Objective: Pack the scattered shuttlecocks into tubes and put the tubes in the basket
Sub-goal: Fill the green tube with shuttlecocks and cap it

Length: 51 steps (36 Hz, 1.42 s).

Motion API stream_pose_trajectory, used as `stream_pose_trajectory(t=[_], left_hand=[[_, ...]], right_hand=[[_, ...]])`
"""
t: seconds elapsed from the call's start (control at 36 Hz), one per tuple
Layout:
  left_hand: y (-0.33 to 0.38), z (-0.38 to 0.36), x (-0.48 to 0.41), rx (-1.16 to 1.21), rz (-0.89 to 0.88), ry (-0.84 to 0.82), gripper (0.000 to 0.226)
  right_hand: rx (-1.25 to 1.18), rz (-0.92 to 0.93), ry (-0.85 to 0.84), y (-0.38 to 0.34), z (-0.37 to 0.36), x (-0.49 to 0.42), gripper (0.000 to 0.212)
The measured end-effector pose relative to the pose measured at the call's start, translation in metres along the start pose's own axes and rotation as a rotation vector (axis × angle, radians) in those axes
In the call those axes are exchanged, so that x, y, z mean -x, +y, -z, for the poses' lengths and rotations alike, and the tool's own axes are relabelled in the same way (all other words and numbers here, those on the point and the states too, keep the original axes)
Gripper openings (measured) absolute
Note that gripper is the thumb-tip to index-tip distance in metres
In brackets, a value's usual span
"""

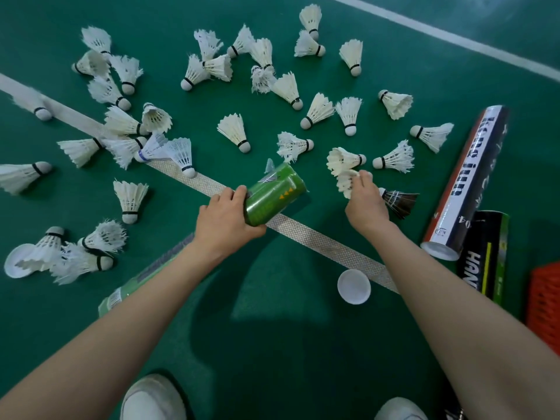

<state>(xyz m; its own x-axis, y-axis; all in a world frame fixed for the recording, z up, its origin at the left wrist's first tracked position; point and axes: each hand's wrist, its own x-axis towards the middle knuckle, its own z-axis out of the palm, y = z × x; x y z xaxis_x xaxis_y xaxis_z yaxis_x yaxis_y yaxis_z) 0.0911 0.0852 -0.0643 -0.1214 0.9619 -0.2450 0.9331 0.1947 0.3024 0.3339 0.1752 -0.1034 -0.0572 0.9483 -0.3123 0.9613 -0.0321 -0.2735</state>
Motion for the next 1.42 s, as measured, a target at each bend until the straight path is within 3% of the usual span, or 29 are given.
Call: stream_pose_trajectory(t=[0.14, 0.22, 0.36, 0.42, 0.56, 0.67, 0.72, 0.81, 0.89, 0.97, 1.11, 1.19, 1.33, 1.42], left_hand=[[-0.003, 0.009, 0.019, 0.026, 0.006, 0.008, 0.068], [-0.008, 0.016, 0.037, 0.056, 0.009, 0.029, 0.07], [-0.016, 0.018, 0.059, 0.101, 0.04, 0.059, 0.073], [-0.017, 0.02, 0.061, 0.113, 0.04, 0.062, 0.074], [-0.023, 0.028, 0.087, 0.159, 0.016, 0.107, 0.077], [-0.021, 0.023, 0.093, 0.172, 0.003, 0.093, 0.079], [-0.019, 0.023, 0.09, 0.182, -0.002, 0.083, 0.078], [-0.013, 0.025, 0.084, 0.178, -0.035, 0.086, 0.076], [-0.007, 0.02, 0.075, 0.143, -0.067, 0.057, 0.071], [0.001, 0.013, 0.063, 0.121, -0.093, 0.029, 0.072], [0.019, -0.002, 0.039, 0.119, -0.142, -0.036, 0.076], [0.03, -0.01, 0.027, 0.106, -0.159, -0.012, 0.078], [0.047, -0.018, 0.009, 0.061, -0.151, -0.062, 0.074], [0.054, -0.026, 0.003, 0.018, -0.16, -0.091, 0.074]], right_hand=[[-0.209, 0.08, 0.245, -0.017, 0.015, 0.027, 0.056], [-0.461, 0.097, 0.364, -0.032, 0.028, 0.053, 0.039], [-0.948, 0.066, 0.209, -0.044, 0.041, 0.08, 0.012], [-1.058, 0.062, 0.102, -0.049, 0.045, 0.082, 0.013], [-0.948, 0.219, -0.162, -0.076, 0.045, 0.108, 0.027], [-0.689, 0.289, -0.048, -0.084, 0.037, 0.118, 0.037], [-0.787, 0.307, -0.011, -0.088, 0.041, 0.12, 0.037], [-1.015, 0.319, -0.266, -0.091, 0.041, 0.119, 0.053], [-0.992, 0.246, -0.415, -0.082, 0.032, 0.106, 0.068], [-1.015, 0.168, -0.446, -0.065, 0.032, 0.091, 0.081], [-0.961, 0.115, -0.505, -0.045, 0.032, 0.07, 0.087], [-1.012, 0.084, -0.314, -0.034, 0.032, 0.064, 0.064], [-1.016, -0.169, 0.298, 0.001, 0.024, 0.055, 0.028], [-0.806, -0.317, 0.398, 0.034, 0.015, 0.043, 0.038]])
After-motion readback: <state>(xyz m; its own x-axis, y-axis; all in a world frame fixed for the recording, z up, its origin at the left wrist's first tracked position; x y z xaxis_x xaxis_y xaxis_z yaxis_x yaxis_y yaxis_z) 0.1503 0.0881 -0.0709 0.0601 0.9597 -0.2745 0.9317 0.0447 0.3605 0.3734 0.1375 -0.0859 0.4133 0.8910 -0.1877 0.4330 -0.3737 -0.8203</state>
